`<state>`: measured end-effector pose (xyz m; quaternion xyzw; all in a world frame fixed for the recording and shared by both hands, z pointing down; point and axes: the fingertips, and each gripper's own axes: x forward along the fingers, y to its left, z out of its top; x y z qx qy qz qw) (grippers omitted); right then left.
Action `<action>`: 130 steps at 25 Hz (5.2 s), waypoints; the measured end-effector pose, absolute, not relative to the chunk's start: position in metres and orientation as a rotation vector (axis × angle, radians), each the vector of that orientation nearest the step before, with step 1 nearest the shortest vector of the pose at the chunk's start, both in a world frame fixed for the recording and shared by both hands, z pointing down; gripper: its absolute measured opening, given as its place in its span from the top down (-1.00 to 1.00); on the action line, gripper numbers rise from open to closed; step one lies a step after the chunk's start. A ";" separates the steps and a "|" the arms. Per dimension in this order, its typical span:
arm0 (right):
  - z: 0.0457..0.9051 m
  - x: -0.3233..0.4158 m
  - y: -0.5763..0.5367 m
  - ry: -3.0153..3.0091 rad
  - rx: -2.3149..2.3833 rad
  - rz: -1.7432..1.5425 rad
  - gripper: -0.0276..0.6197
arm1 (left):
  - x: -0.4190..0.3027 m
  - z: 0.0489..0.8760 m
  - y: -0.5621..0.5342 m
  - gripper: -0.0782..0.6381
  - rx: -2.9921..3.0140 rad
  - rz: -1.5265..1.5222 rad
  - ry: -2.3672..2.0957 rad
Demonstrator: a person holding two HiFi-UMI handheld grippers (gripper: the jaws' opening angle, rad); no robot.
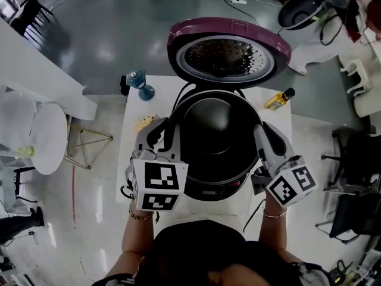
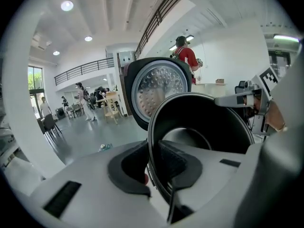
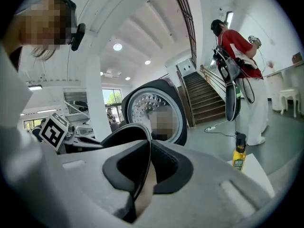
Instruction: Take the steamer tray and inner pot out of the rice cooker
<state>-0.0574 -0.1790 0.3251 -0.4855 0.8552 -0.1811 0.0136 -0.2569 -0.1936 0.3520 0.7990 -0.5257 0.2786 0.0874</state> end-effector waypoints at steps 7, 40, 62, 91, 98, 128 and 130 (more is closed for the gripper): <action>0.296 -0.052 -0.157 2.622 -1.534 -0.456 0.83 | -0.249 0.327 -0.176 0.62 2.444 0.703 -1.548; 0.231 0.104 -0.056 2.366 -1.724 -0.338 0.83 | -0.086 0.257 -0.114 0.65 2.715 0.488 -1.298; 0.308 0.268 0.041 2.243 -1.828 -0.633 0.82 | 0.079 0.332 -0.023 0.66 2.630 0.651 -1.096; 0.468 0.268 0.059 2.273 -1.667 -1.207 0.82 | 0.069 0.482 0.034 0.66 2.262 0.864 -1.100; 0.496 0.260 0.048 2.263 -1.660 -1.307 0.82 | 0.060 0.509 0.025 0.66 2.211 0.901 -1.089; 0.524 0.261 -0.008 2.275 -1.602 -1.425 0.82 | 0.059 0.538 -0.022 0.66 2.093 0.906 -1.088; 0.524 0.261 -0.008 2.269 -1.597 -1.430 0.82 | 0.060 0.539 -0.023 0.66 2.094 0.901 -1.091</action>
